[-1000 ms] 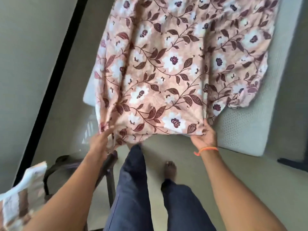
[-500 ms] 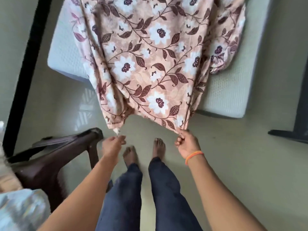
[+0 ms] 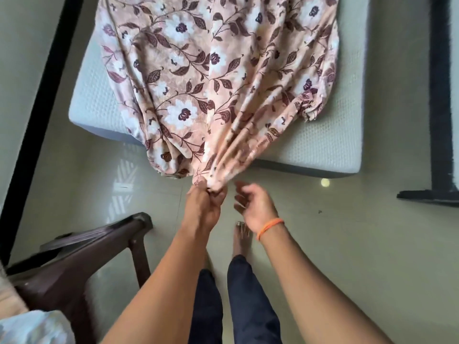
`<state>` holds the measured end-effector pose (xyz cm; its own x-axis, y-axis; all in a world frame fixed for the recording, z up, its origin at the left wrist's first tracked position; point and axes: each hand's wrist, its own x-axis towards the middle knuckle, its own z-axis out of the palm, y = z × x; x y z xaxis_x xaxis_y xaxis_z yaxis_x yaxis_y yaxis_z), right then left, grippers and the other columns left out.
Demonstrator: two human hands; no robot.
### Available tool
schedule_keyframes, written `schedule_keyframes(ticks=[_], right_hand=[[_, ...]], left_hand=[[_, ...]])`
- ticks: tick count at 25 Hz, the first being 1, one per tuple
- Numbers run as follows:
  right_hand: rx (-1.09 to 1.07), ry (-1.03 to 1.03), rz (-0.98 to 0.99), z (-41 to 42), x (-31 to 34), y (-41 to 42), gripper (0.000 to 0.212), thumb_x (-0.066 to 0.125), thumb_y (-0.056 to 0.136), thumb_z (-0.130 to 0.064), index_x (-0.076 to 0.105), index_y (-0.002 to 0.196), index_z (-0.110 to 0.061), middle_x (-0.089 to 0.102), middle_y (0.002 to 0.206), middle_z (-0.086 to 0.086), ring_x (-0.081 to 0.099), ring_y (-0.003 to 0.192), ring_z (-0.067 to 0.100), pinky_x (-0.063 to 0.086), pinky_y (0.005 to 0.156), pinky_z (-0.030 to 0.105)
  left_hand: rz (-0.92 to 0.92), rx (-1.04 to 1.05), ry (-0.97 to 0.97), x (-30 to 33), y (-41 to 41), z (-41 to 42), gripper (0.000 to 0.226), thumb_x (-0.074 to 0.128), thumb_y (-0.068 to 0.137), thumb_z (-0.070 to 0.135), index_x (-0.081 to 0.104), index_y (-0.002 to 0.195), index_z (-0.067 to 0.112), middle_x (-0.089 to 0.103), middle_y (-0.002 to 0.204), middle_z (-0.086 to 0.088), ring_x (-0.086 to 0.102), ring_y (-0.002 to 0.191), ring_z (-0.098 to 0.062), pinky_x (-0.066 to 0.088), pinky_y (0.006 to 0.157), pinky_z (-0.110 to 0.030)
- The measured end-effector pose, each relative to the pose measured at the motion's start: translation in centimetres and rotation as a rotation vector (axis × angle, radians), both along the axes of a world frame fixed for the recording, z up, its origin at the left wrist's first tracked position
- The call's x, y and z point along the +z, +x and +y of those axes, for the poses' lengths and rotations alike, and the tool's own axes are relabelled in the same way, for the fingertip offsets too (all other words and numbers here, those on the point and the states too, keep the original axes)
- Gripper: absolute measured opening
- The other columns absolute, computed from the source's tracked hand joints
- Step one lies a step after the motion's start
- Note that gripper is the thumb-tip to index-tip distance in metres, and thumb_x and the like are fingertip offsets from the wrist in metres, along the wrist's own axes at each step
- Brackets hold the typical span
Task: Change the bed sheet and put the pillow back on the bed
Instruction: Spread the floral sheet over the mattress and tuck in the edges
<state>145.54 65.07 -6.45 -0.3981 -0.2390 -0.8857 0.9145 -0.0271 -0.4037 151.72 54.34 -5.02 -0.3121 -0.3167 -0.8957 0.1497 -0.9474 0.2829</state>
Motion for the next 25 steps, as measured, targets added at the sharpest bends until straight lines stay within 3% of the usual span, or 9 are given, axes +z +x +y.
schedule_keyframes(ticks=[4,8,13,14,15,16,17,23,25], right_hand=[[-0.370,-0.333,-0.065,-4.6,-0.5,-7.7,0.029,0.053,0.094,-0.032,0.063,0.109,-0.010,0.067,0.107,0.016,0.062,0.099,0.032,0.047,0.095,0.046],[-0.209,-0.063,0.233,-6.1,0.0,-14.4,0.019,0.058,0.089,-0.041,0.057,0.091,-0.022,0.063,0.086,0.003,0.058,0.077,0.019,0.042,0.103,0.049],[0.002,0.239,0.286,1.2,0.5,-17.8,0.046,0.059,0.080,-0.051,0.062,0.113,-0.019,0.060,0.133,0.006,0.057,0.119,0.026,0.045,0.090,0.038],[-0.085,0.219,0.247,3.2,0.0,-17.6,0.040,0.059,0.085,-0.051,0.064,0.109,-0.019,0.068,0.120,0.001,0.063,0.107,0.018,0.023,0.109,0.053],[-0.247,0.171,0.197,4.7,-0.7,-17.0,0.031,0.060,0.090,-0.047,0.066,0.099,-0.018,0.075,0.097,-0.001,0.068,0.086,0.010,0.052,0.085,0.030],[-0.399,0.084,0.158,6.3,-1.4,-16.3,0.023,0.061,0.092,-0.039,0.064,0.091,-0.016,0.073,0.075,-0.001,0.067,0.064,0.007,0.041,0.039,0.008],[-0.483,0.065,0.159,7.7,-2.1,-15.1,0.015,0.061,0.093,-0.030,0.063,0.087,-0.016,0.070,0.065,0.000,0.064,0.053,0.008,0.054,0.059,0.021],[-0.278,0.683,-0.015,13.5,-7.0,-9.6,0.026,0.050,0.088,-0.002,0.043,0.066,-0.013,0.041,0.059,0.008,0.040,0.043,0.017,0.035,0.042,0.018],[-0.151,0.879,0.198,12.9,-6.6,-11.1,0.018,0.052,0.079,-0.012,0.052,0.061,-0.008,0.052,0.062,0.018,0.045,0.048,0.025,0.043,0.045,0.031]], left_hand=[[-0.097,-0.283,-0.081,0.6,1.6,1.2,0.016,0.044,0.105,0.019,0.049,0.091,0.014,0.037,0.063,0.000,0.028,0.032,-0.005,0.028,0.032,-0.014],[-0.109,-0.380,-0.132,0.4,2.2,0.8,0.016,0.048,0.103,0.020,0.053,0.090,0.013,0.039,0.064,-0.001,0.029,0.035,-0.005,0.031,0.034,-0.016],[-0.309,-0.423,-0.201,-1.6,2.3,0.0,0.016,0.053,0.101,0.022,0.053,0.088,0.013,0.041,0.068,-0.004,0.029,0.036,-0.006,0.036,0.037,-0.017],[-0.343,-0.410,-0.200,-2.0,1.8,0.2,0.016,0.053,0.101,0.022,0.054,0.088,0.014,0.041,0.069,-0.003,0.030,0.037,-0.007,0.038,0.037,-0.017],[-0.373,-0.384,-0.197,-2.4,1.2,0.4,0.016,0.053,0.101,0.022,0.054,0.086,0.015,0.041,0.068,-0.003,0.030,0.036,-0.007,0.038,0.037,-0.017],[-0.402,-0.356,-0.194,-2.8,0.6,0.7,0.018,0.052,0.102,0.021,0.053,0.085,0.016,0.041,0.067,-0.003,0.030,0.036,-0.007,0.038,0.037,-0.016],[-0.433,-0.337,-0.197,-3.1,0.2,0.9,0.020,0.051,0.102,0.020,0.052,0.083,0.016,0.040,0.066,-0.003,0.029,0.038,-0.008,0.037,0.037,-0.016],[-0.706,-0.513,-0.348,-6.2,1.8,1.6,0.015,0.046,0.100,0.018,0.056,0.096,0.007,0.045,0.068,-0.006,0.040,0.045,-0.018,0.040,0.043,-0.022],[-0.800,-0.624,-0.364,-7.2,2.1,2.0,0.018,0.046,0.096,0.012,0.059,0.099,-0.001,0.049,0.066,-0.010,0.047,0.051,-0.023,0.042,0.051,-0.028]])
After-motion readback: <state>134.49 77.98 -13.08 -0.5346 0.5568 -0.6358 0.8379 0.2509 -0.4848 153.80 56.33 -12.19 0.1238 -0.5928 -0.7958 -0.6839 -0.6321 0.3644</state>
